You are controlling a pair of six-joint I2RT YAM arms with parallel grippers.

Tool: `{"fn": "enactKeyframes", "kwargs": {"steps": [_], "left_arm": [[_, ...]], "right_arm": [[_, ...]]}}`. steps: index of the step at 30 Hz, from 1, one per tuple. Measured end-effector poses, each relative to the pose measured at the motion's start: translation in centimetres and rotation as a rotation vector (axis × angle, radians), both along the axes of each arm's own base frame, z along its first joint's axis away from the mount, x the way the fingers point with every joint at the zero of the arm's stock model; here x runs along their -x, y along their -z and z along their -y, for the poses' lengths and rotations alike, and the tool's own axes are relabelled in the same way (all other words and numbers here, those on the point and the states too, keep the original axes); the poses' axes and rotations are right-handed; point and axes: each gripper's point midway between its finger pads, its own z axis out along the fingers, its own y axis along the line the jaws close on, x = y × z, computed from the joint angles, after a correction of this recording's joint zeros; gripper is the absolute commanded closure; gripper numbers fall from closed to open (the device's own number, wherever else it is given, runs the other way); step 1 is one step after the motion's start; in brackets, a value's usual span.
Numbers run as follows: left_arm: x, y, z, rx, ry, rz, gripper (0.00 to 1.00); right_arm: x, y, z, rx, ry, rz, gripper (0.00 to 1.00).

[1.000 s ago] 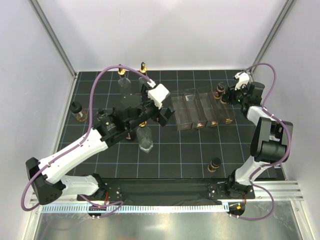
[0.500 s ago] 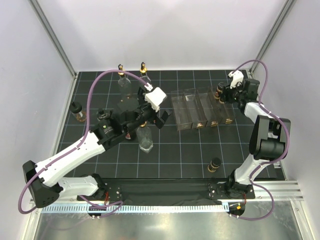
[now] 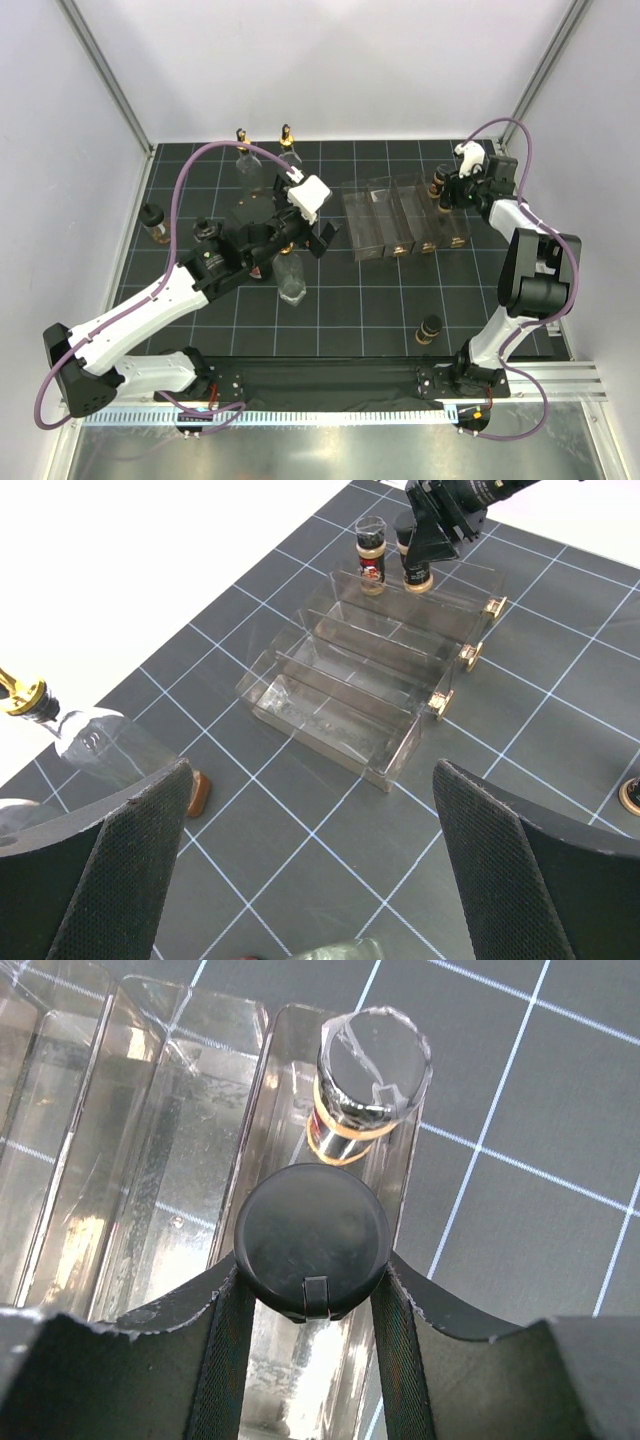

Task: Organize the condiment bottles
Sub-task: Place the bottle in the storage box.

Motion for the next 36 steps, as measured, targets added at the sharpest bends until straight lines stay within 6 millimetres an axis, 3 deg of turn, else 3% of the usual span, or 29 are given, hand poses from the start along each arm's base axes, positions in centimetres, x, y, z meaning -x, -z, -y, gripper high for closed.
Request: {"fn": "enactKeyframes", "kwargs": {"steps": [16,36], "left_arm": [[-0.1,0.2,-0.1,-0.004,-0.005,-0.003,0.0],[-0.1,0.4,-0.2,-0.006,-0.006,-0.004,0.0]], "right_arm": [[1.6,2.2,0.0,-0.012,0.014,-0.131,0.66],[1.9,2.5,0.0,-0.014,0.015,-0.147,0.55]]}}
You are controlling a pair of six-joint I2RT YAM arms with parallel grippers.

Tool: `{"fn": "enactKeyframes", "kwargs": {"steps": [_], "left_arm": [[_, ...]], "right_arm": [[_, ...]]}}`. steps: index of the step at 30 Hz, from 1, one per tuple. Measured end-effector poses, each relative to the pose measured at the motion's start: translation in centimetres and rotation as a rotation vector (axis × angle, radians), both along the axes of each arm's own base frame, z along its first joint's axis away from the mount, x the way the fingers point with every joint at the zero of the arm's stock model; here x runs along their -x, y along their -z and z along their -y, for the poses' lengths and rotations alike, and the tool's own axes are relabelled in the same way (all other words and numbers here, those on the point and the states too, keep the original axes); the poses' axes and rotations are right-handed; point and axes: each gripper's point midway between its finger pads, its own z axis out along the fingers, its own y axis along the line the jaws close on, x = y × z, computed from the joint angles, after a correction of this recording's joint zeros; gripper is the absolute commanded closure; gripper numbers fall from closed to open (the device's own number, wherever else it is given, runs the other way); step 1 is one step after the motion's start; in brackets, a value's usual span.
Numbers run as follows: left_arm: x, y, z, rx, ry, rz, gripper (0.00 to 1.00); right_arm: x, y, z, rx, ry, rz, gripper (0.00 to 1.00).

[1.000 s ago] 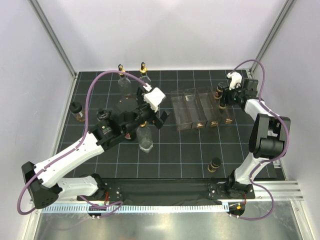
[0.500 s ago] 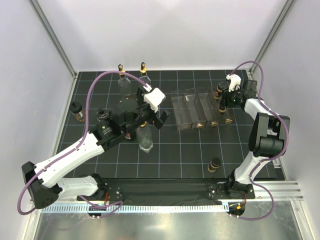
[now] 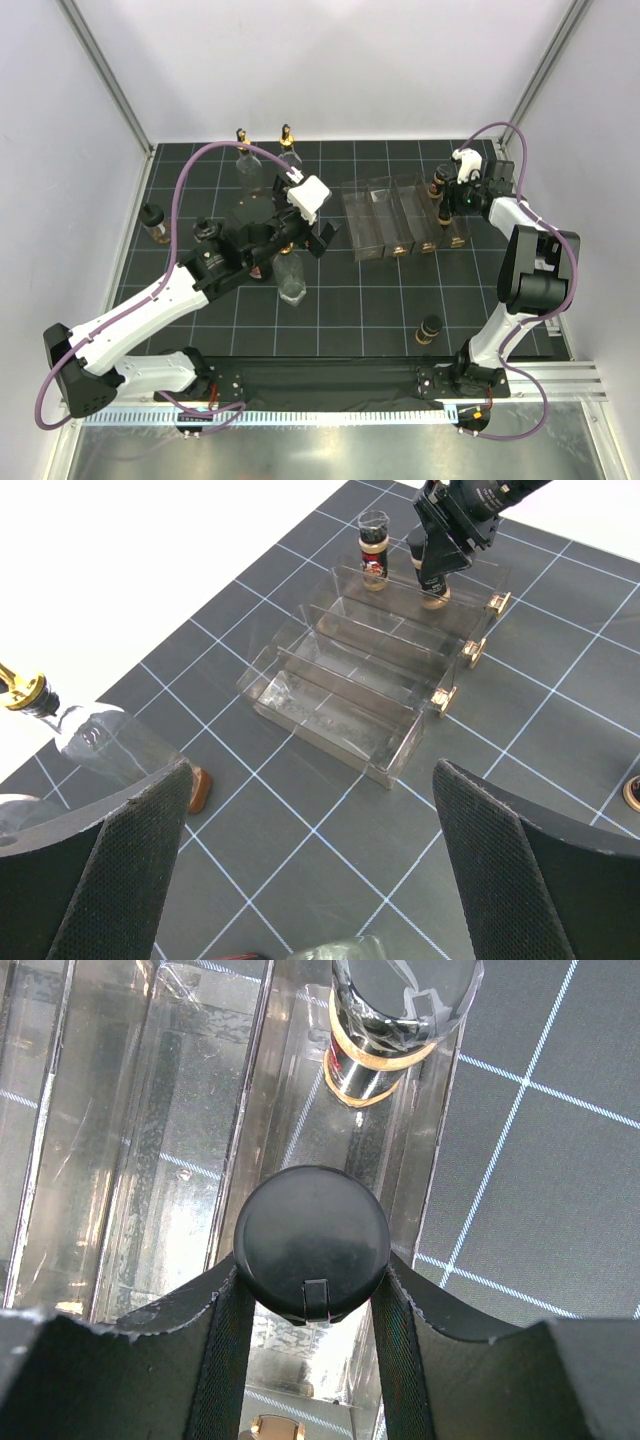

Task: Organize the condiment bottles
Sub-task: Place the bottle in the storage box.

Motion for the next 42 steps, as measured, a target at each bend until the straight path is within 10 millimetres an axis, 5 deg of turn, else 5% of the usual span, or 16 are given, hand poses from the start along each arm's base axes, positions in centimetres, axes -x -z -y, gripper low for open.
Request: {"fn": "enactKeyframes", "kwargs": {"steps": [15,19,30,36,42], "left_arm": [[0.1,0.2,-0.1,-0.002,0.0,-0.002,0.0],[0.1,0.0,-0.2,0.002,0.001,0.001,0.0],[0.4,-0.3,-0.2,0.011,0.007,0.005,0.0],[0.5,-0.5,-0.3,0.015,0.012,0.008,0.0],[0.7,-0.6,-0.4,0.019,0.014,0.011,0.0]], "right_arm": [[0.3,0.2,0.1,0.008,0.008,0.001,0.43],[0.6,-0.3,0.1,0.012,0.011,0.008,0.3],[1.4,-7.0,0.2,0.062,0.0,0.153,0.27],[4.3,-10.3,-1.0,0.089,-0.091,0.18,0.26],[10.7,-12.3,-4.3,0.124,-0.35,0.183,0.26]]}}
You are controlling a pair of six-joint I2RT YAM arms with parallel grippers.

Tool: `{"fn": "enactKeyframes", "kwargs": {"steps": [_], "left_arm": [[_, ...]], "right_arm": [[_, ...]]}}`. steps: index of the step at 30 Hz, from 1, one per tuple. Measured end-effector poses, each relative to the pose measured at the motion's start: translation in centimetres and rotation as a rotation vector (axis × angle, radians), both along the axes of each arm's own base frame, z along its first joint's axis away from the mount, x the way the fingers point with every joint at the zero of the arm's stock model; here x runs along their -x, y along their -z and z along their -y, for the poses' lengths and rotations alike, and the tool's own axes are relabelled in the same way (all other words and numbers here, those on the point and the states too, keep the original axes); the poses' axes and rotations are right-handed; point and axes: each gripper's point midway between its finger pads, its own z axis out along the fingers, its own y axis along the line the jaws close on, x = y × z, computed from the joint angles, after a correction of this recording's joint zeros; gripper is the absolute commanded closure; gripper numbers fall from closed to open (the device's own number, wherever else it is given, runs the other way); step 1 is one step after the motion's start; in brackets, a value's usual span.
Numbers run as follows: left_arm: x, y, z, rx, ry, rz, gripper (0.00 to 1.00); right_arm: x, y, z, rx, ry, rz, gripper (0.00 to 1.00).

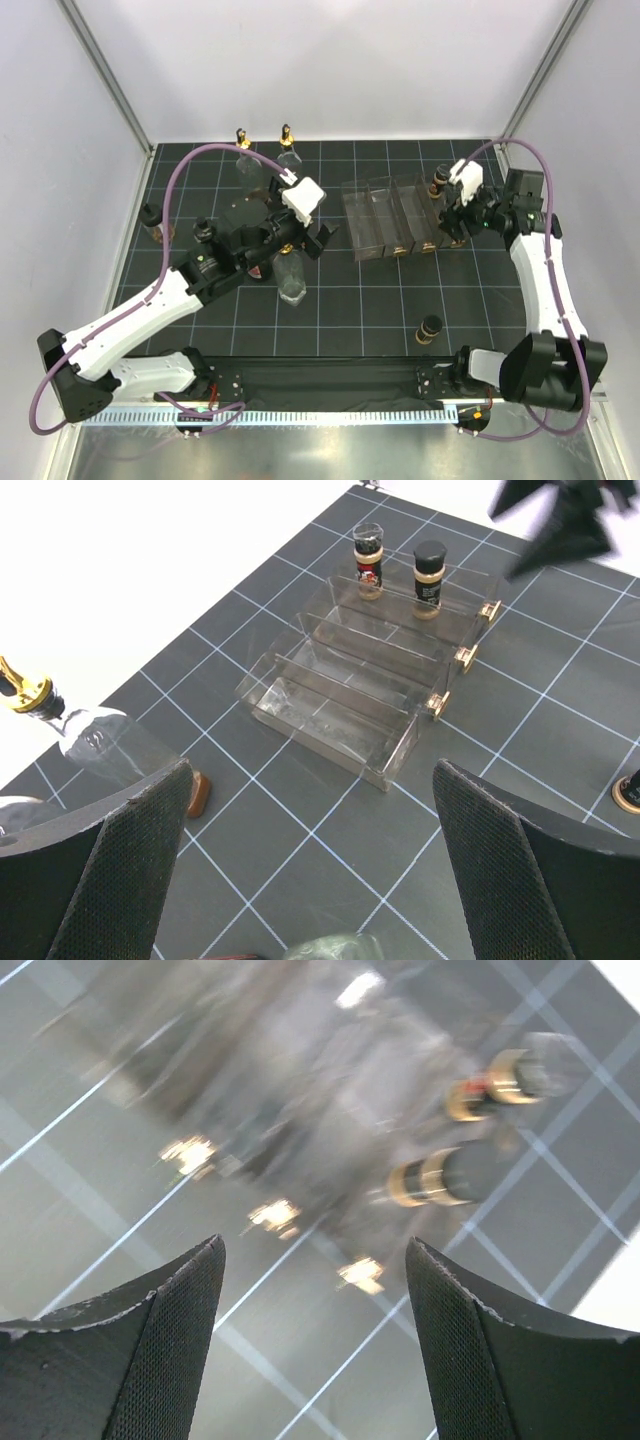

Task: Organize the condiment bottles
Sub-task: Place the bottle in the storage box, then pick up the bottle from the center of the board.

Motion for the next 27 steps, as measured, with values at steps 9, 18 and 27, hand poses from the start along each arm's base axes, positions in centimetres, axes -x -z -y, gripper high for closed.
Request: {"fn": "enactKeyframes", "kwargs": {"steps": [9,18,27], "left_arm": [[0.3,-0.5,-0.2,0.011,0.008,0.008,0.0],[0.4,-0.4,-0.1,0.01,0.014,0.006,0.0],[0.5,-0.2,0.0,0.009,0.021,0.003,0.0]], "right_arm": [[10.2,3.8,-3.7,0.095,-0.39,-0.132,0.26],[16.7,6.0,-6.6,0.106,-0.678,-0.191,0.26],[20.2,7.7,-7.9,0.109,-0.808,-0.23,0.26]]}}
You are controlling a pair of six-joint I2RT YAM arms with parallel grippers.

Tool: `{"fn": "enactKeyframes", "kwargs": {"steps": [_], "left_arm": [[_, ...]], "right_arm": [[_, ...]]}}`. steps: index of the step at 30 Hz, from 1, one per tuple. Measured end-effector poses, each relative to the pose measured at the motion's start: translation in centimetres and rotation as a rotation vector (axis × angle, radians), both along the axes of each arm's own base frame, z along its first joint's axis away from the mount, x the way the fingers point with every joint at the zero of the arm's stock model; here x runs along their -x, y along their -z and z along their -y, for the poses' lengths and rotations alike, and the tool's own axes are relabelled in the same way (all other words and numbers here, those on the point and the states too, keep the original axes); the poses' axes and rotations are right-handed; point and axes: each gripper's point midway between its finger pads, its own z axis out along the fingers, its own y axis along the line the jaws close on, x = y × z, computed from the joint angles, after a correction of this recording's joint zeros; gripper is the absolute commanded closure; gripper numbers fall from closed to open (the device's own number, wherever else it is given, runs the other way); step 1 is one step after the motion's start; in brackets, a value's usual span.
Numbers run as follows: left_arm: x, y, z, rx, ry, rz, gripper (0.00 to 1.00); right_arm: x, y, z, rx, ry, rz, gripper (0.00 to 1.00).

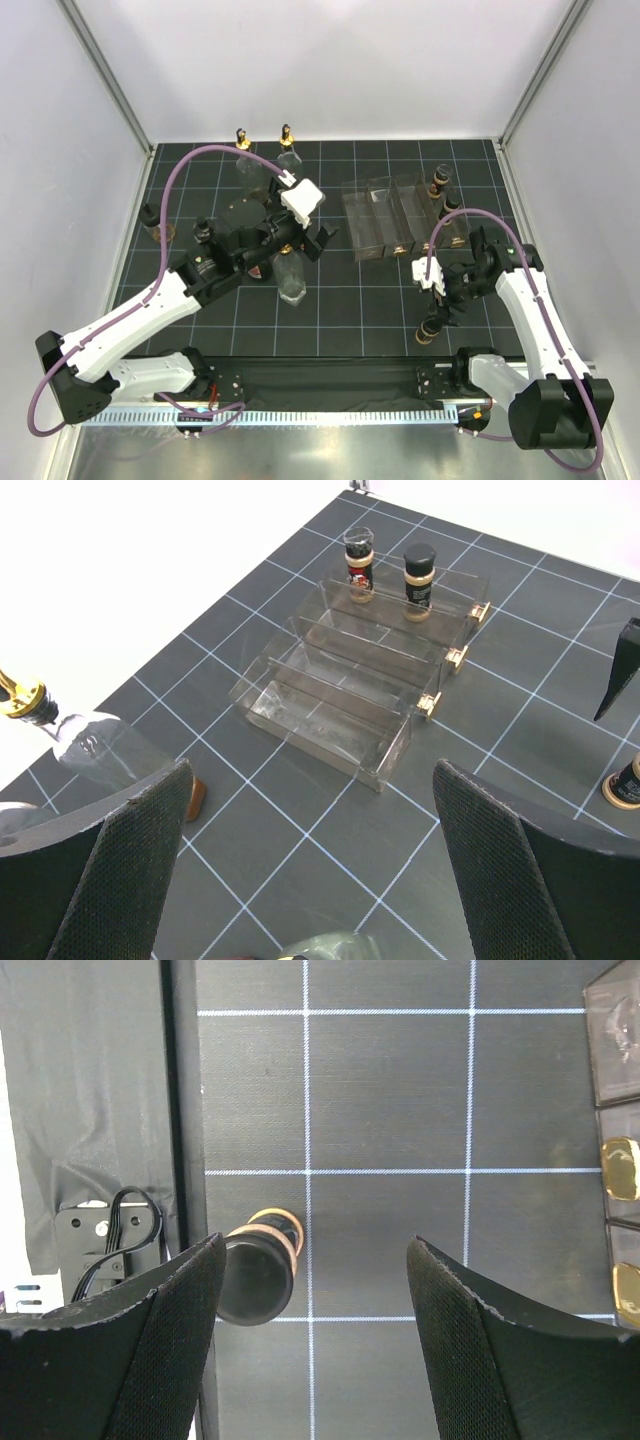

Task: Organize the condiment bottles
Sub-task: Pick up the bottle from the center of the board.

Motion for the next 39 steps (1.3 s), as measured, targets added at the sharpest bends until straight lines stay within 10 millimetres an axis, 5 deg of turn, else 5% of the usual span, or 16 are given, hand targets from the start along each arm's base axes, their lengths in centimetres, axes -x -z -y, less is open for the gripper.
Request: {"fn": "enactKeyframes", "kwargs": {"steps": [25,31,35,39], "left_arm": [[0.2,0.1,0.2,0.003,0.012,-0.004,0.0],[0.2,0.1,0.2,0.003,0.013,-0.005,0.0],[0.2,0.1,0.2,0.003,0.013,-0.005,0.0],[0.2,0.1,0.2,0.003,0.013,-0.004,0.0]], "right_arm": [[3.8,4.0,1.5,0.117,-0.033,-0.048,0.3],[4.1,4.6,1.9,0.142,-0.018,-0.053,0.51],[3.8,4.5,1.8,0.136,-0.007,-0.044,0.74],[3.2,4.2,1.6,0.121,0.032,-0.022,0.83]]}}
